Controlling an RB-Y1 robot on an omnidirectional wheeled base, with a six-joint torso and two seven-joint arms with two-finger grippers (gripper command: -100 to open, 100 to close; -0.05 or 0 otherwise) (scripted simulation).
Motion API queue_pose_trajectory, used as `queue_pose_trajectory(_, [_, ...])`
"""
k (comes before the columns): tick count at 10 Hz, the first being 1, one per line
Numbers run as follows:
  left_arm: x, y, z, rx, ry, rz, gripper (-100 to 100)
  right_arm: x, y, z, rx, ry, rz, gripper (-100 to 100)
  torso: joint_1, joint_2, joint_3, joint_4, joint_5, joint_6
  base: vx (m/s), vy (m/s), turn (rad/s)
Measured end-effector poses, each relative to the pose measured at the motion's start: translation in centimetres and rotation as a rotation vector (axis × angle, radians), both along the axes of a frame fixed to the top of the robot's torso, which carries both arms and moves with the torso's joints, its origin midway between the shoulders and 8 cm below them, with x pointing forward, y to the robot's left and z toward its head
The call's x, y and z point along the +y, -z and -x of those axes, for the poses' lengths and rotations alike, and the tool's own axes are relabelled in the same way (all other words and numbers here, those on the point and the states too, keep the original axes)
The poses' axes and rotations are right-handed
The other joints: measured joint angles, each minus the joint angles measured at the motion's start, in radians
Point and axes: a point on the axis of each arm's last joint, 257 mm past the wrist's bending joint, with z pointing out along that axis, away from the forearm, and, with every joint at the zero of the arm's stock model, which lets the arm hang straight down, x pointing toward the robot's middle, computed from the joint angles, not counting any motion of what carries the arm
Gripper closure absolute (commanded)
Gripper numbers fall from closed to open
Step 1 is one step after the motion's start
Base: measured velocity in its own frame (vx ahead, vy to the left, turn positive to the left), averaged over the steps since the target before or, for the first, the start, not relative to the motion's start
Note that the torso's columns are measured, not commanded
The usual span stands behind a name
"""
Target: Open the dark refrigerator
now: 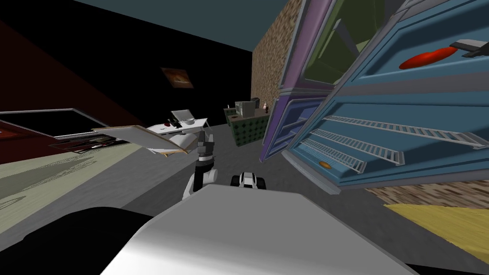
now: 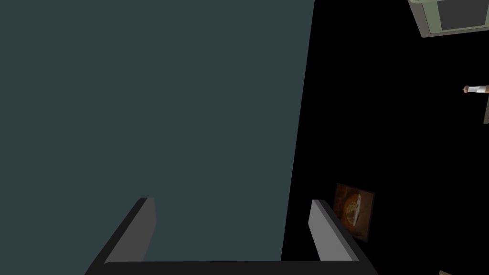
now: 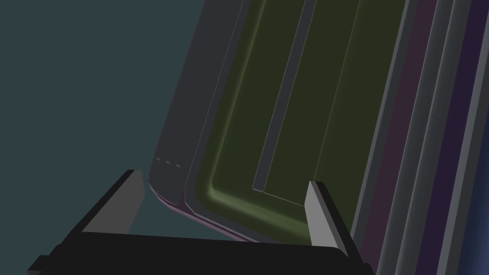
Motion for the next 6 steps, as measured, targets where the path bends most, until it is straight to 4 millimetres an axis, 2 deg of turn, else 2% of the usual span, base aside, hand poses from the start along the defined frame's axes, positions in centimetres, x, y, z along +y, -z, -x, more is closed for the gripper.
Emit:
queue_pose_trajectory(1, [0.00,0.00,0.00,0.000,0.000,0.000,0,0.01,-0.03,-0.01,0.001,-0.001,0.000,0,-0.001,0.001,0.001,0.000,0.000,0.000,0.000,0.000,0.000])
queue_pose_trajectory(6, [0.00,0.00,0.00,0.000,0.000,0.000,0,0.02,-0.02,-0.02,0.001,-0.001,0.000,0,0.001,0.000,0.000,0.000,0.000,0.000,0.000,0.000,0.000])
